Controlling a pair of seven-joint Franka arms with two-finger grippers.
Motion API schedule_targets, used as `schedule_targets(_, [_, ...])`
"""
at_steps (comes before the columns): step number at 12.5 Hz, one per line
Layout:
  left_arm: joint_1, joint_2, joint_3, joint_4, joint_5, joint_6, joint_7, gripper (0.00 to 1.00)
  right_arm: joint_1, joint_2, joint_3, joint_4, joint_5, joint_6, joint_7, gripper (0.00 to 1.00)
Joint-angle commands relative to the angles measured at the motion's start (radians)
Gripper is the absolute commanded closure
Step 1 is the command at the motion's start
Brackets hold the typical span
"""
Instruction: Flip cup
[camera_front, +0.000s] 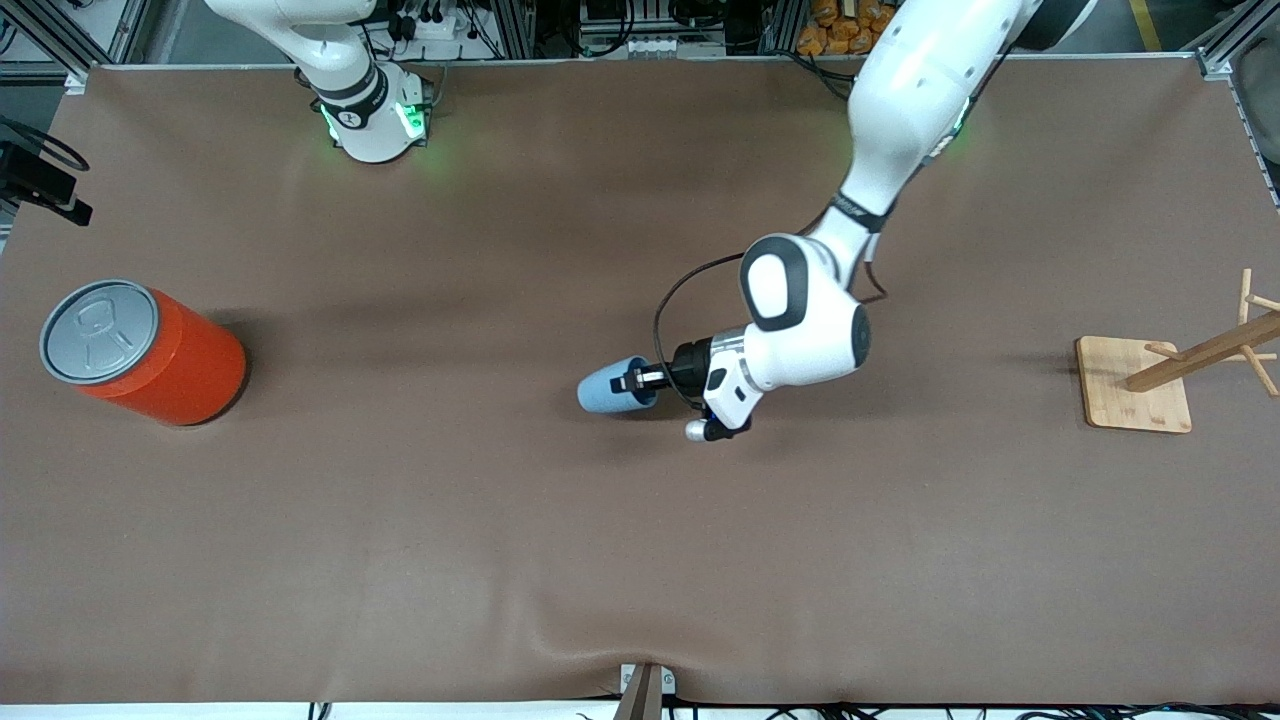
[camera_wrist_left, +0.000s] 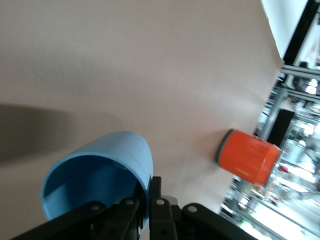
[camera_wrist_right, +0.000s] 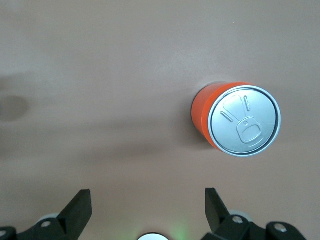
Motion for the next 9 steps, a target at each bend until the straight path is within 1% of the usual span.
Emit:
schedule_targets(1, [0.087, -0.101, 0.005, -0.014, 0.216, -0.110, -0.155, 1.00, -0.009, 0.001, -0.001, 0.024, 0.025, -0.021, 0.014, 0.00])
schedule_targets(3, [0.169, -0.134, 0.006, -0.002, 0.400, -0.188, -0.198, 1.00, -0.009, 0.000, -0.003, 0.023, 0.035, -0.041, 0.015, 0.00])
schedule_targets(5, [0.263, -0.135, 0.007, 0.073, 0.581, -0.338, -0.237, 1.00, -0.009, 0.001, -0.003, 0.021, 0.043, -0.044, 0.014, 0.00])
schedule_targets(7, [0.277, -0.140, 0.013, 0.105, 0.789, -0.427, -0.238, 1.00, -0.008, 0.003, -0.001, 0.017, 0.043, -0.049, 0.015, 0.00])
schedule_targets(8, [0.277, -0.144, 0.026, 0.127, 0.911, -0.473, -0.234, 1.00, -0.008, 0.005, -0.001, 0.018, 0.043, -0.042, 0.018, 0.00])
schedule_targets(9, [0.285, -0.151, 0.026, 0.134, 1.007, -0.500, -0.226, 1.00, -0.009, 0.006, -0.001, 0.018, 0.043, -0.041, 0.024, 0.00])
